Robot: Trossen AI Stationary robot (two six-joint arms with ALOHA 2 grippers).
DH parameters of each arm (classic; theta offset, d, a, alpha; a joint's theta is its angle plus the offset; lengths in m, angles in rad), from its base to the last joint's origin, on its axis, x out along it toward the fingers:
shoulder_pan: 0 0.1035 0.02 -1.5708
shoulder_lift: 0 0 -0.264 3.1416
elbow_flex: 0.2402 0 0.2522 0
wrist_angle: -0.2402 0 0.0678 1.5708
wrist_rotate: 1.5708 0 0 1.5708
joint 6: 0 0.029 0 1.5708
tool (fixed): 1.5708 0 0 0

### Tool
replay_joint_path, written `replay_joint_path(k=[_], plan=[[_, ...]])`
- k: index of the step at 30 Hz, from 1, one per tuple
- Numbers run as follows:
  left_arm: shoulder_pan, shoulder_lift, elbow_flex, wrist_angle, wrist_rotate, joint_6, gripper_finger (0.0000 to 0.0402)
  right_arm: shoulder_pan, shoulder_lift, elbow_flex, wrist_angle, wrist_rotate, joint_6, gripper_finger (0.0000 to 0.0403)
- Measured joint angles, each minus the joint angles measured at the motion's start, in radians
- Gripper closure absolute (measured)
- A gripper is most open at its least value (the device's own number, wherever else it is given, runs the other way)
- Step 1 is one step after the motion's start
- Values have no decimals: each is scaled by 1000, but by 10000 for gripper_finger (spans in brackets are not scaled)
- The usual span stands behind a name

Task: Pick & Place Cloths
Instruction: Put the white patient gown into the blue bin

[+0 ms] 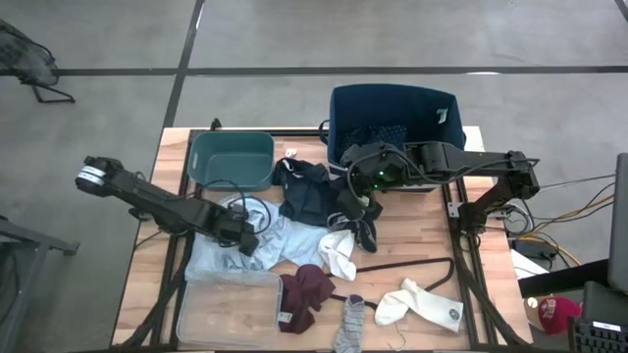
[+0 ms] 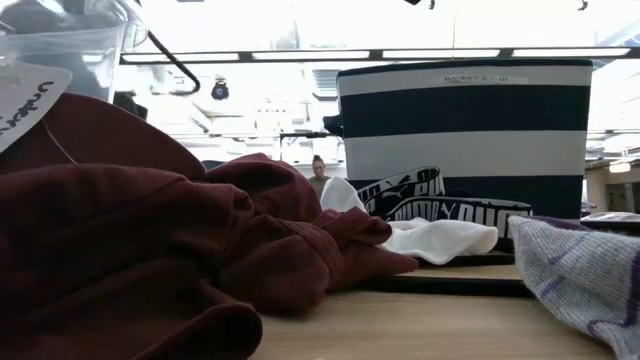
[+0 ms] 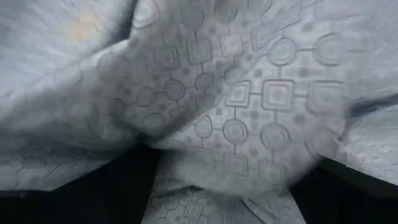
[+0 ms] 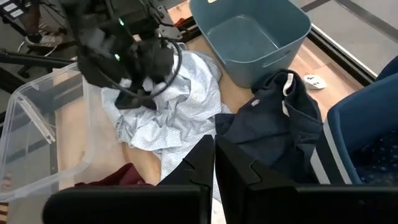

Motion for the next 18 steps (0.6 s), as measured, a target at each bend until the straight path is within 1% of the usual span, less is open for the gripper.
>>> replay_joint_path(k=[3,6,8,10,12,14,18], plan=[[0,41,-53,71,47,-38,67,0,0,0,0,0,0,390],[0,77,-84,95,52,-54,71,0,0,0,0,0,0,390],[0,94,-95,97,54,-55,83,0,0,0,0,2,0,390],[1,97,-96,106,54,-49,107,0,0,0,0,2,0,390],[1,94,-100,123,47,-31,145,0,0,0,0,2,0,390],[2,92,-99,136,33,-12,193,0,0,0,0,2,0,390],[11,90,-100,146,9,7,319,0,0,-3,4,3,0,390]])
